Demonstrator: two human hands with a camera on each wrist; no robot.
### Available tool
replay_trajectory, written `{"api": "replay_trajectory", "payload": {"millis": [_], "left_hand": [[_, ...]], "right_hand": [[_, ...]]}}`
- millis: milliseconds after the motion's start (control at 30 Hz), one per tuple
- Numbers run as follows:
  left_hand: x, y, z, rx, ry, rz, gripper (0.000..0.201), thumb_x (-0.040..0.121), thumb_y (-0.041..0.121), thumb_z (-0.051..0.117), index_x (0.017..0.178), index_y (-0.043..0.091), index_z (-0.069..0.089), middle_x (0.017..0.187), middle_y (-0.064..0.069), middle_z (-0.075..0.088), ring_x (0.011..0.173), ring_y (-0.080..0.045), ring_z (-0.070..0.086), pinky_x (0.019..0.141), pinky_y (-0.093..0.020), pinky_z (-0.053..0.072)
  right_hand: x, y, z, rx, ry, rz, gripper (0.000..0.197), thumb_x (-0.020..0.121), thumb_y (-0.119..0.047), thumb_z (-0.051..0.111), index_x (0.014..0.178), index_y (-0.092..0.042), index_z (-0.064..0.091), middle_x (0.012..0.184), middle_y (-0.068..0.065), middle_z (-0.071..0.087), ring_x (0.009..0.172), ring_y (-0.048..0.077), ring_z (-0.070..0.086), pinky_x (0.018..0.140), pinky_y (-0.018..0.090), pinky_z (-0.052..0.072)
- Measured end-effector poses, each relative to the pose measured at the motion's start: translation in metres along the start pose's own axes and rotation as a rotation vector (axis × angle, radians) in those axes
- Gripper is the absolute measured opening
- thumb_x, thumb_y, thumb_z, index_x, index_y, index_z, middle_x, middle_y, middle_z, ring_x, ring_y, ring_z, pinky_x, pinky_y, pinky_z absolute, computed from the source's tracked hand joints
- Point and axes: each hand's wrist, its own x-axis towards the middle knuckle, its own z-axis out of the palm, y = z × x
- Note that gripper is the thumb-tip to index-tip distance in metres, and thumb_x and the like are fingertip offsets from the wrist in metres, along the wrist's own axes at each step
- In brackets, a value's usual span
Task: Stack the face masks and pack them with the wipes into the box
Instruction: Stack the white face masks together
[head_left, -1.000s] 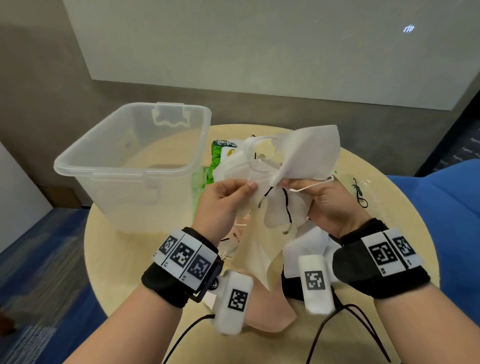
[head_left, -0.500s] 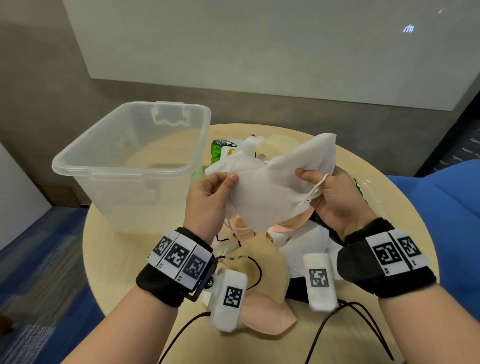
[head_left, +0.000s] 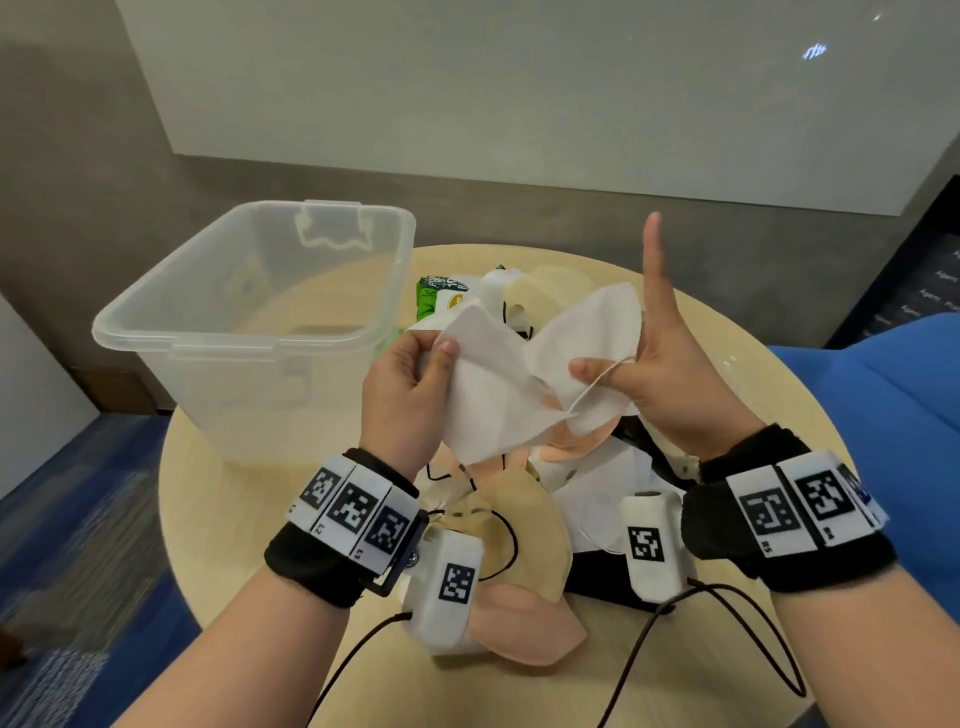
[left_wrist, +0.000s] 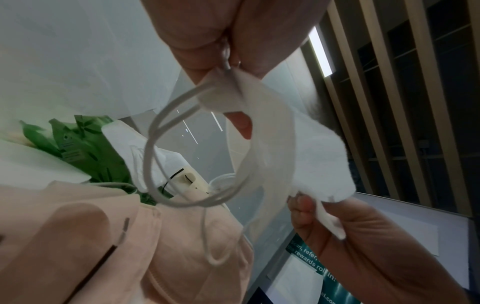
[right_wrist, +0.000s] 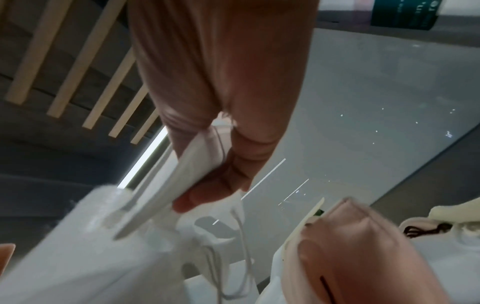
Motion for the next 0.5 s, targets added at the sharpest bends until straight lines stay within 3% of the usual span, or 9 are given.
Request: {"api": "replay_trajectory", "payload": {"millis": [33, 67, 100, 167, 233, 300, 367, 433, 500], "left_hand": [[0.001, -0.001, -0.001, 0.007, 0.004, 0.005, 0.016, 0.093, 0.017, 0.055, 0.078, 0.023, 0.058, 0.068, 0.009, 0.055, 0.06, 0.001, 0.048, 0.057, -0.016, 0.039], [0.001, -0.002, -0.001, 0.015, 0.009, 0.009, 0.018, 0.092, 0.017, 0.056, 0.077, 0.024, 0.057, 0.064, 0.011, 0.053, 0.055, 0.004, 0.047, 0.055, -0.013, 0.038], [0.002, -0.002, -0.002, 0.023, 0.012, 0.013, 0.019, 0.092, 0.016, 0.056, 0.076, 0.025, 0.057, 0.061, 0.012, 0.051, 0.052, 0.005, 0.046, 0.053, -0.012, 0.037], [0.002, -0.003, -0.004, 0.047, 0.009, 0.023, 0.019, 0.092, 0.017, 0.057, 0.075, 0.026, 0.057, 0.06, 0.013, 0.05, 0.052, 0.004, 0.045, 0.054, -0.014, 0.036], [0.003, -0.004, -0.006, 0.084, 0.005, 0.039, 0.018, 0.092, 0.018, 0.057, 0.076, 0.027, 0.057, 0.062, 0.012, 0.052, 0.058, -0.001, 0.047, 0.057, -0.019, 0.036], [0.004, -0.005, -0.009, 0.106, 0.012, 0.046, 0.019, 0.092, 0.019, 0.056, 0.075, 0.028, 0.056, 0.067, 0.009, 0.056, 0.064, -0.009, 0.05, 0.061, -0.024, 0.038], [0.005, -0.008, -0.011, 0.132, 0.023, 0.051, 0.019, 0.092, 0.021, 0.056, 0.075, 0.03, 0.056, 0.069, 0.006, 0.058, 0.067, -0.013, 0.051, 0.062, -0.027, 0.04], [0.006, -0.009, -0.012, 0.159, 0.036, 0.063, 0.019, 0.092, 0.021, 0.056, 0.075, 0.03, 0.056, 0.068, 0.005, 0.058, 0.066, -0.013, 0.05, 0.06, -0.027, 0.041], [0.007, -0.01, -0.013, 0.19, 0.056, 0.084, 0.017, 0.091, 0.019, 0.057, 0.076, 0.027, 0.057, 0.067, 0.008, 0.058, 0.062, -0.009, 0.05, 0.057, -0.019, 0.039]], "right_hand": [[-0.001, -0.001, -0.001, -0.077, -0.037, -0.022, 0.109, 0.077, 0.008, 0.066, 0.133, -0.06, 0.002, 0.154, -0.018, 0.017, 0.14, 0.007, 0.025, 0.111, 0.031, 0.032], [-0.002, 0.0, -0.001, -0.131, -0.053, -0.031, 0.103, 0.078, 0.008, 0.065, 0.135, -0.056, 0.009, 0.151, -0.023, 0.018, 0.14, 0.0, 0.021, 0.114, 0.028, 0.025], [-0.002, -0.001, -0.002, -0.153, -0.07, -0.018, 0.09, 0.079, 0.008, 0.064, 0.136, -0.05, 0.024, 0.147, -0.023, 0.029, 0.136, -0.002, 0.027, 0.114, 0.027, 0.026], [-0.004, -0.002, -0.003, -0.195, -0.114, 0.051, 0.064, 0.079, 0.001, 0.064, 0.125, -0.042, 0.051, 0.131, -0.006, 0.054, 0.116, 0.0, 0.05, 0.103, 0.028, 0.038], [-0.006, -0.004, -0.005, -0.178, -0.202, 0.124, 0.058, 0.075, -0.003, 0.058, 0.121, -0.037, 0.055, 0.12, 0.011, 0.06, 0.097, -0.001, 0.058, 0.091, 0.023, 0.042], [-0.007, -0.006, -0.009, 0.01, -0.249, 0.186, 0.062, 0.067, -0.005, 0.045, 0.124, -0.028, 0.055, 0.129, 0.004, 0.056, 0.114, 0.008, 0.054, 0.096, 0.024, 0.044], [-0.004, -0.005, -0.012, 0.125, -0.139, 0.197, 0.055, 0.067, -0.013, 0.04, 0.117, -0.026, 0.061, 0.132, -0.001, 0.055, 0.123, 0.017, 0.049, 0.103, 0.035, 0.04], [0.002, -0.002, -0.013, 0.129, 0.04, 0.159, 0.04, 0.078, -0.022, 0.042, 0.108, -0.024, 0.068, 0.125, 0.0, 0.062, 0.12, 0.026, 0.051, 0.104, 0.049, 0.035], [0.005, 0.0, -0.012, 0.101, 0.179, 0.077, 0.025, 0.087, -0.014, 0.052, 0.103, -0.021, 0.069, 0.116, 0.004, 0.066, 0.113, 0.029, 0.057, 0.1, 0.048, 0.041]]}}
